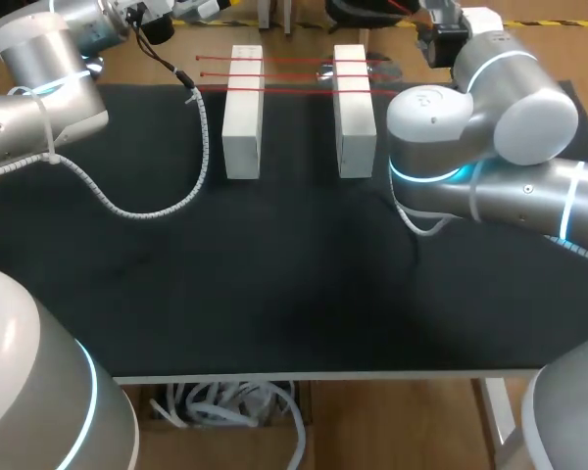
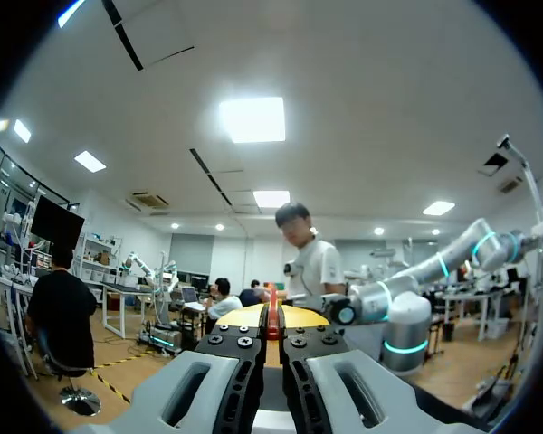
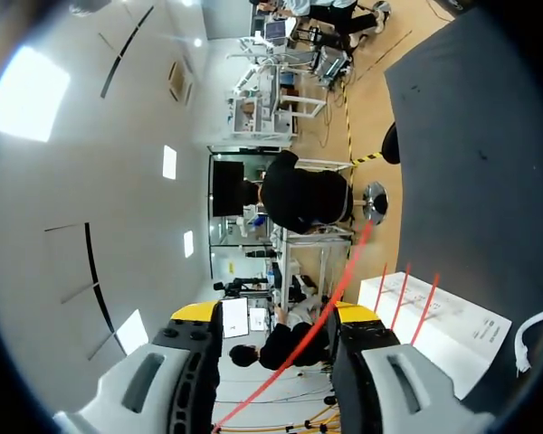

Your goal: Grab the tape and strap the tape.

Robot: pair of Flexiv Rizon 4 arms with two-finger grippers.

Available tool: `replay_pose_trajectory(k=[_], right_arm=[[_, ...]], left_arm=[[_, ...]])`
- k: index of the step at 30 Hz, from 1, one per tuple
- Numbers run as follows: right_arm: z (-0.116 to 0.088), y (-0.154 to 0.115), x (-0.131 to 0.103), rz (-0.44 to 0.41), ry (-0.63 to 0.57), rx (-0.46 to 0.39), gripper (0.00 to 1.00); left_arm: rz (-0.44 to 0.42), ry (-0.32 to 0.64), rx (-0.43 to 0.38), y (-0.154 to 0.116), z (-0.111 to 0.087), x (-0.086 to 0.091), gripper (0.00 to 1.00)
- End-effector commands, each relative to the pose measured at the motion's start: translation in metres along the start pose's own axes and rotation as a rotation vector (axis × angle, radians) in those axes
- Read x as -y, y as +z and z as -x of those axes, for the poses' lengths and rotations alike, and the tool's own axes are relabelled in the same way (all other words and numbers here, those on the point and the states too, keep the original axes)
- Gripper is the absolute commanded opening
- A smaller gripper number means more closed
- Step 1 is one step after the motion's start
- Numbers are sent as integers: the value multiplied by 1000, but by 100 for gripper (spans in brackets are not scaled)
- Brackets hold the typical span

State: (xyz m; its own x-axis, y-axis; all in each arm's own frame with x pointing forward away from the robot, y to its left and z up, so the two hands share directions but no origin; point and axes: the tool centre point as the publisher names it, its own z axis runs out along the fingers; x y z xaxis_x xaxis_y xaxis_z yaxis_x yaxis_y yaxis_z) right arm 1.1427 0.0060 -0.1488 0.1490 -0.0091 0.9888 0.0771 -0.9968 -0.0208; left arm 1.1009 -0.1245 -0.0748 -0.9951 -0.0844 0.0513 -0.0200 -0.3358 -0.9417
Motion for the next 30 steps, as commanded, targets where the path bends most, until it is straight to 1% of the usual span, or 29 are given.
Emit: replay_pose_trajectory(k=[1,2,3,4,5,6,8,10,11,12,13,14,15,16,17,18,19,21,30], right_arm=[[-2,0,1,0,1,6,37],[-2,0,1,1,1,6,27],[-2,0,2,1,2,6,26],[-2,0,2,0,2,6,32],[-2,0,2,0,3,6,32],[-2,0,2,0,3,6,30],[-2,0,2,1,4,7,32],[-2,0,2,0,7,7,17],[-2,0,2,1,7,7,18],[-2,0,2,1,8,7,22],[-2,0,2,1,8,7,14],[-2,0,2,1,8,8,11],[-2,0,3,1,9,9,16],[-2,1,3,1,8,9,25],[-2,1,3,0,9,9,18],[-2,1,3,-2,9,10,6],[-2,1,3,-2,8,10,6],[-2,1,4,-4,8,10,0],[-2,2,6,-5,7,11,0]], left_arm=[[-1,1,1,0,0,-1,0],[-1,1,1,0,0,-1,0],[-1,1,1,0,0,-1,0],[-1,1,1,0,0,-1,0],[-1,1,1,0,0,-1,0],[-1,1,1,0,0,-1,0],[-1,1,1,0,0,-1,0],[-1,1,1,0,0,-1,0],[-1,1,1,0,0,-1,0],[-1,1,1,0,0,-1,0],[-1,1,1,0,0,-1,0],[-1,1,1,0,0,-1,0],[-1,1,1,0,0,-1,0],[-1,1,1,0,0,-1,0],[-1,1,1,0,0,-1,0],[-1,1,1,0,0,-1,0],[-1,1,1,0,0,-1,0],[-1,1,1,0,0,-1,0],[-1,1,1,0,0,-1,0]])
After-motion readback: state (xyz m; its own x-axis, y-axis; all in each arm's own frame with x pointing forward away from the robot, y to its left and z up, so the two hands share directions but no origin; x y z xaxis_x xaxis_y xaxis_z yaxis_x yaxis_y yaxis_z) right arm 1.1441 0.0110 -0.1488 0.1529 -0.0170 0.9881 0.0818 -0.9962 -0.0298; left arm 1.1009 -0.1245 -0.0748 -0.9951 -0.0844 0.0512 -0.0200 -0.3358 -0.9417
